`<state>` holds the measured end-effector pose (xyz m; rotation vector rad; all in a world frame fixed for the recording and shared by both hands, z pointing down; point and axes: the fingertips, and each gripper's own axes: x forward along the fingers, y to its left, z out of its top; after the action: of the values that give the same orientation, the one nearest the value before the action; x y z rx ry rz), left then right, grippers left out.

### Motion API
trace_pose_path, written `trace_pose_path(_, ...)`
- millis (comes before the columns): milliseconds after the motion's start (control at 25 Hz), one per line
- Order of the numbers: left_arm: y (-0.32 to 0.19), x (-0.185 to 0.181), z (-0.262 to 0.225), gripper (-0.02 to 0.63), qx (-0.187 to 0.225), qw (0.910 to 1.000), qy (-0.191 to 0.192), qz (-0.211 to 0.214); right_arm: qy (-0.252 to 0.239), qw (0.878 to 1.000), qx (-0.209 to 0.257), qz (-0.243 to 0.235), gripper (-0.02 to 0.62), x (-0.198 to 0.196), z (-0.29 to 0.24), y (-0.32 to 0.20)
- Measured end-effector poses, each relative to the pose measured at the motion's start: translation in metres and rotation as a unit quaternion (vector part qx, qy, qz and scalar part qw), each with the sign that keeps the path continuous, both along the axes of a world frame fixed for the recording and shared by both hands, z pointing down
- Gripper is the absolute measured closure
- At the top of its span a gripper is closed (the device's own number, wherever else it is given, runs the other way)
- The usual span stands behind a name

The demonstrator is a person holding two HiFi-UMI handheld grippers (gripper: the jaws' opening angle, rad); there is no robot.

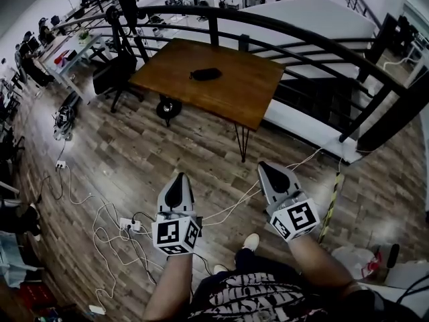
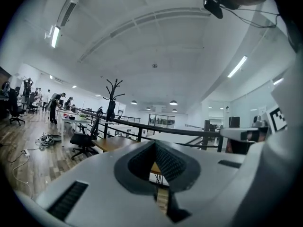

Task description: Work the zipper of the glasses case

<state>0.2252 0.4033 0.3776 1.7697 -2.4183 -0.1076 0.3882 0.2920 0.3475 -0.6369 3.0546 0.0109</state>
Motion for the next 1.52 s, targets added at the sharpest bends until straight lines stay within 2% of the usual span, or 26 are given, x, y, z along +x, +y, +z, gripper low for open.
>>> trace_pose_path(160, -0.022, 0.001, -0.007, 0.606, -0.002, 0.9999, -0.004, -0.01, -0.006, 1.0, -0.007, -0.009, 0.603, -0.001, -0.002, -0.024)
trace_pose_path(360, -0.038, -0.006, -0.024, 0.606, 0.026, 0.9986, 0.033, -0.031, -0.011, 1.0, -0.007, -0.024, 0.603, -0.003, -0.008, -0.044)
trace_pose_path(680, -0.054, 0.004, -0.021, 0.606, 0.001, 0.9993, 0.016, -0.033, -0.023, 0.999, -0.03, -0.017, 0.603, 0.01, -0.009, -0.071)
trace_pose_path(800, -0.054, 0.001, -0.022, 0.606, 0.008, 0.9987, 0.035, -0.035, -0.022, 0.999, -0.031, -0.02, 0.603, 0.008, -0.008, -0.072)
trace_pose_path(920, -0.057, -0.005, -0.024, 0.606, 0.019, 0.9979, 0.053, -0.031, -0.019, 0.999, -0.029, -0.023, 0.602, 0.003, -0.005, -0.071)
trace_pose_path(1240, -0.078, -0.02, -0.02, 0.606, 0.019, 0.9982, 0.057, -0.005, -0.009, 0.999, -0.03, -0.004, 0.603, -0.011, 0.001, -0.086)
trace_pose_path(1520, -0.091, -0.055, -0.014, 0.606, 0.012, 0.9988, 0.047, 0.007, 0.006, 1.0, -0.03, 0.002, 0.601, -0.048, 0.01, -0.087)
